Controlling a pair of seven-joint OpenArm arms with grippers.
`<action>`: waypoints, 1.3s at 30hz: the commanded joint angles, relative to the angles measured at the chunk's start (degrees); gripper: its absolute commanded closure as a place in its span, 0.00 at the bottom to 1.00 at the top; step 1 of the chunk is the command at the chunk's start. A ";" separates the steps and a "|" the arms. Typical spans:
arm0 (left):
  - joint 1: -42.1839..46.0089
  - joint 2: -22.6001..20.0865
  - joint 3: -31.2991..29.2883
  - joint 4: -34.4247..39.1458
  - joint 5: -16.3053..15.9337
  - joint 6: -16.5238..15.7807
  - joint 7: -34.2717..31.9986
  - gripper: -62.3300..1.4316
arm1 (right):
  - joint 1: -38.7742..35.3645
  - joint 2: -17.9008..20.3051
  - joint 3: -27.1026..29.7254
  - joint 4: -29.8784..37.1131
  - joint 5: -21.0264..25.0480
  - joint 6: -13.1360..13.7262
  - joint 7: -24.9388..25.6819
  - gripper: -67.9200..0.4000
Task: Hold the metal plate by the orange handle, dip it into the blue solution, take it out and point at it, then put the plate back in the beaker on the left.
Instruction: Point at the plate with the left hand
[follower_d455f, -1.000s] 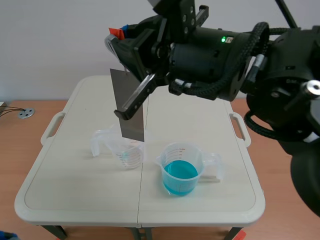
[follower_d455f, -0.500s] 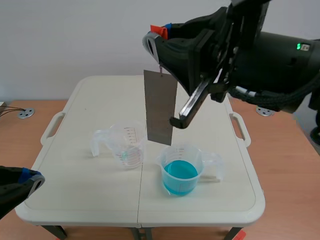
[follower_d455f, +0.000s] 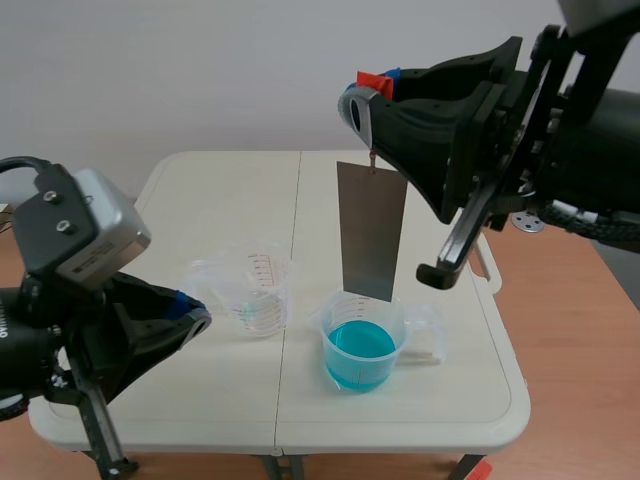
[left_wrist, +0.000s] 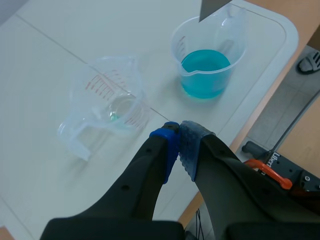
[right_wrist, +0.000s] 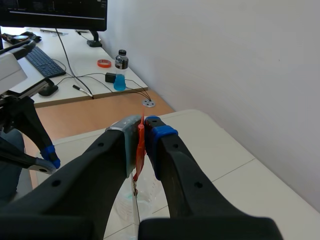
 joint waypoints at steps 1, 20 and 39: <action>-1.20 -0.11 1.75 -0.13 -0.44 -0.20 0.15 0.95 | 0.24 0.74 0.22 1.33 0.81 -0.24 1.57 0.98; -18.23 4.28 17.29 -12.76 -0.42 -1.73 3.67 0.95 | 0.11 1.53 2.05 1.31 0.74 -1.11 1.66 0.98; -24.44 10.97 21.31 -18.08 -0.15 0.26 2.93 0.95 | 0.11 1.53 2.03 1.31 0.74 -1.11 1.42 0.98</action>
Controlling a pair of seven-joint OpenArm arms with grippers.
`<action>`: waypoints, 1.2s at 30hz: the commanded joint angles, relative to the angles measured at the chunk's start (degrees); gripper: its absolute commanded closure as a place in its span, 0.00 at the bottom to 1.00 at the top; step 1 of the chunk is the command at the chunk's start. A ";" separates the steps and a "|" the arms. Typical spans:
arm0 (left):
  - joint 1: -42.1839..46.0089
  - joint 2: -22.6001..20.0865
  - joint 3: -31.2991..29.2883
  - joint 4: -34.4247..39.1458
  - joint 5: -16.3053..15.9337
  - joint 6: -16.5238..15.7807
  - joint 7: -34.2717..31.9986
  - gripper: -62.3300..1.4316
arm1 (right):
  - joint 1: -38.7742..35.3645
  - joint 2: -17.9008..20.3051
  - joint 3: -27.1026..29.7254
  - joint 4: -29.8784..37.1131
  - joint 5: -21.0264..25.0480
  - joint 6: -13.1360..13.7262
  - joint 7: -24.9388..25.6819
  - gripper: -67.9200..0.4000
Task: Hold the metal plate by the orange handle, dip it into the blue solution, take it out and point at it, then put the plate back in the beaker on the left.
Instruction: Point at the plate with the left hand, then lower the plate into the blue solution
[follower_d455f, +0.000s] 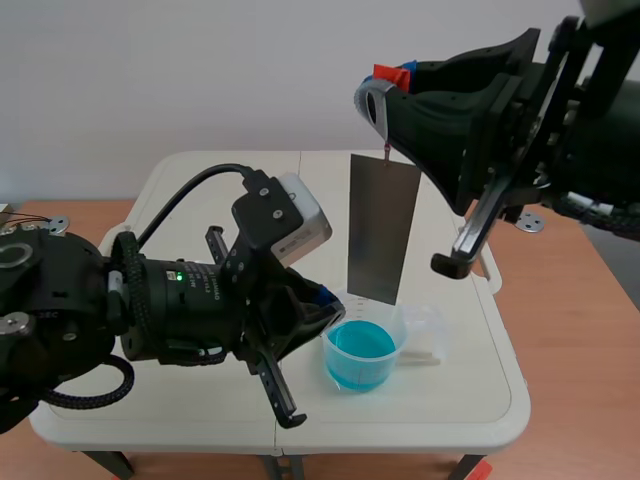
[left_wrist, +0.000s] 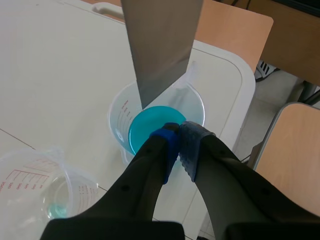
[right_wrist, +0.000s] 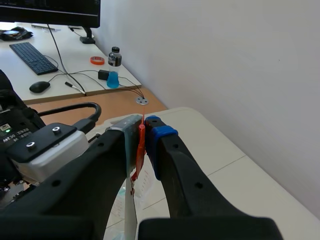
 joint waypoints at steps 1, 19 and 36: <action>-0.63 0.31 0.00 0.28 -0.39 0.44 -1.46 0.95 | 0.39 0.72 0.52 1.31 0.76 -0.26 1.05 0.98; -1.73 -0.09 -0.02 0.20 -0.15 2.10 -1.49 0.95 | 0.39 0.72 0.52 1.31 0.76 -0.26 1.03 0.98; 18.10 -16.02 -14.10 6.14 -0.22 10.75 -10.14 0.95 | 0.39 0.70 0.52 0.92 0.85 -0.26 0.61 0.98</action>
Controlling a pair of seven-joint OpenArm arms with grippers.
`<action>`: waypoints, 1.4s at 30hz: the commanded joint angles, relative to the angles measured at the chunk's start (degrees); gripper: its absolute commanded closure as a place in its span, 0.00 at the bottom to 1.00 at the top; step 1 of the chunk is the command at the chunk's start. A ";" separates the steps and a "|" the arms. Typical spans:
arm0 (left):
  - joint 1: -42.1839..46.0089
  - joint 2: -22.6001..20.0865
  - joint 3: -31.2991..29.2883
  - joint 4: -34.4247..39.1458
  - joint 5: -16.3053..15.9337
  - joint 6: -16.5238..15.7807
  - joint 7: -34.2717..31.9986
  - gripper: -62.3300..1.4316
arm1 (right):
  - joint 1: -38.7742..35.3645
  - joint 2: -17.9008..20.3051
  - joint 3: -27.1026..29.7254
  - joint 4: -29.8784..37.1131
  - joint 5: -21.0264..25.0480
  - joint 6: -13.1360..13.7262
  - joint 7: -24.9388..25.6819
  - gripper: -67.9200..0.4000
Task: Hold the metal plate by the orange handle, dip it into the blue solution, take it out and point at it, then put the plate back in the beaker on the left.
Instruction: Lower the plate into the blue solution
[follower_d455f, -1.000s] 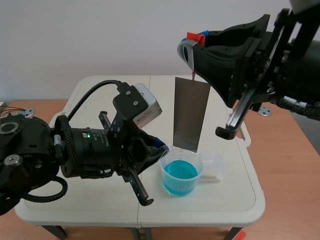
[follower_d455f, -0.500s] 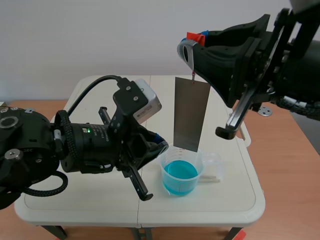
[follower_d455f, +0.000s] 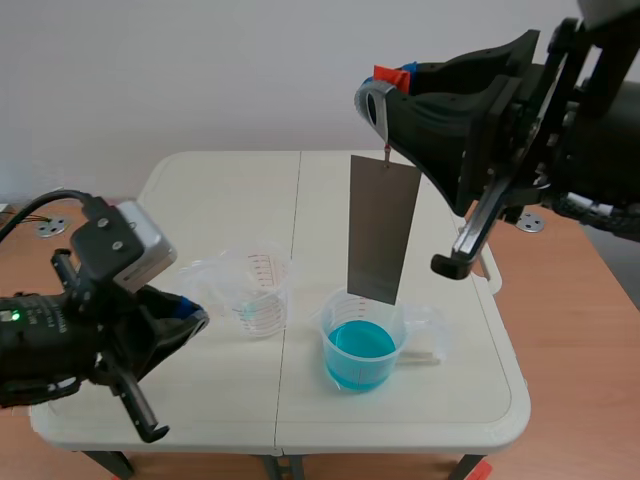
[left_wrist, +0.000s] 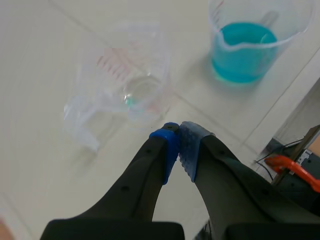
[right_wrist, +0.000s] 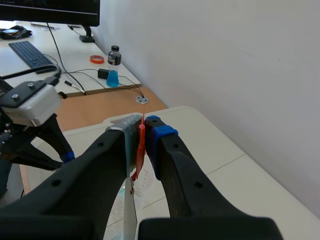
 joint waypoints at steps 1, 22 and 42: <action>3.39 -1.55 -1.92 1.05 -0.39 1.20 -1.36 0.95 | 0.39 0.70 0.52 0.92 0.83 -0.26 0.92 0.98; 42.56 -6.67 -21.20 1.01 -0.35 16.20 -5.16 0.95 | 0.90 0.55 -0.46 -5.90 2.32 -0.39 3.78 0.98; 47.01 -6.62 -21.20 1.01 -0.37 16.00 -4.83 0.95 | 6.16 -4.26 -6.14 -16.41 2.16 -0.20 4.33 0.98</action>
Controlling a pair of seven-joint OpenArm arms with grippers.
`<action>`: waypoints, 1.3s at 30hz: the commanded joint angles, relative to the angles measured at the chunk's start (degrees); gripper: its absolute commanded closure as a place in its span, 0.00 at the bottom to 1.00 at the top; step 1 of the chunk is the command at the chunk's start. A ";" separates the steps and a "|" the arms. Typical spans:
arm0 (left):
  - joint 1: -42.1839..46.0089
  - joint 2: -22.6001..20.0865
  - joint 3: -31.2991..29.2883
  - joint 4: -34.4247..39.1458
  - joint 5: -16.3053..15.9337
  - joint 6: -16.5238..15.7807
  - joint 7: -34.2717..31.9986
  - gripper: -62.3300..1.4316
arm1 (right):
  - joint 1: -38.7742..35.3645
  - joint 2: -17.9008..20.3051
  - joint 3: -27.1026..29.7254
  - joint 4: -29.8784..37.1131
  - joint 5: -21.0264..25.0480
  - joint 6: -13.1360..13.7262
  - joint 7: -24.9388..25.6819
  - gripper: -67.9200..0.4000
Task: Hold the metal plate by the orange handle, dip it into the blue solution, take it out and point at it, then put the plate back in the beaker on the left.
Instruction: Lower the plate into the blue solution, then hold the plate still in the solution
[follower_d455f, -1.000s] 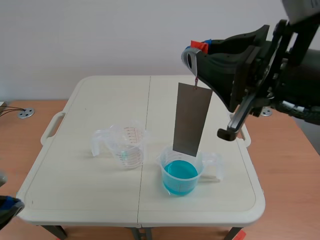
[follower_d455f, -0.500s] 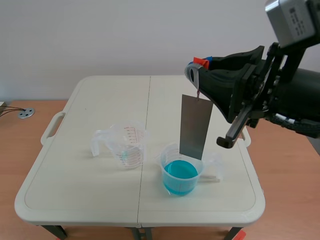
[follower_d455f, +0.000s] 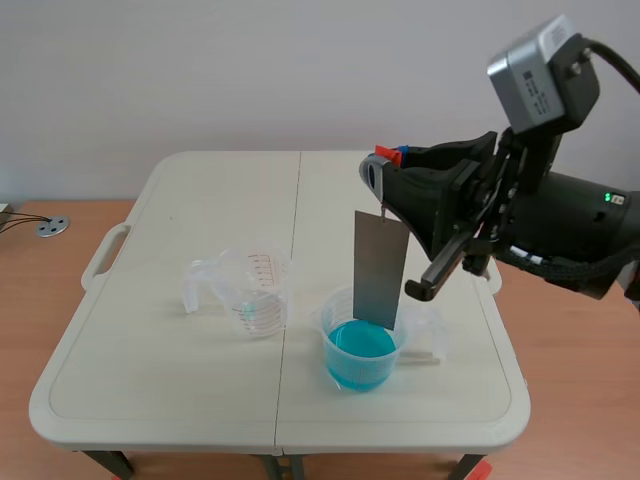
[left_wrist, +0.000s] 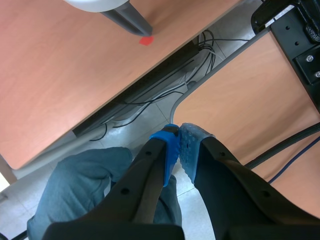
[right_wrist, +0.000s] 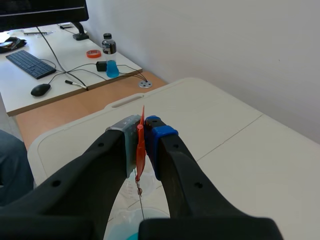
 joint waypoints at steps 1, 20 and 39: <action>-0.02 0.24 0.31 0.81 -0.35 -0.07 -0.42 0.95 | 1.99 -0.24 -0.79 -0.79 1.03 0.02 1.55 0.98; -0.33 0.31 0.37 0.81 -0.42 -0.09 -0.44 0.95 | 3.39 -5.70 -1.66 -12.92 -0.61 0.94 1.64 0.98; -0.35 0.28 0.37 0.81 -1.18 -0.48 -1.46 0.95 | 3.37 -5.68 -2.03 -14.19 -2.40 1.97 1.49 0.98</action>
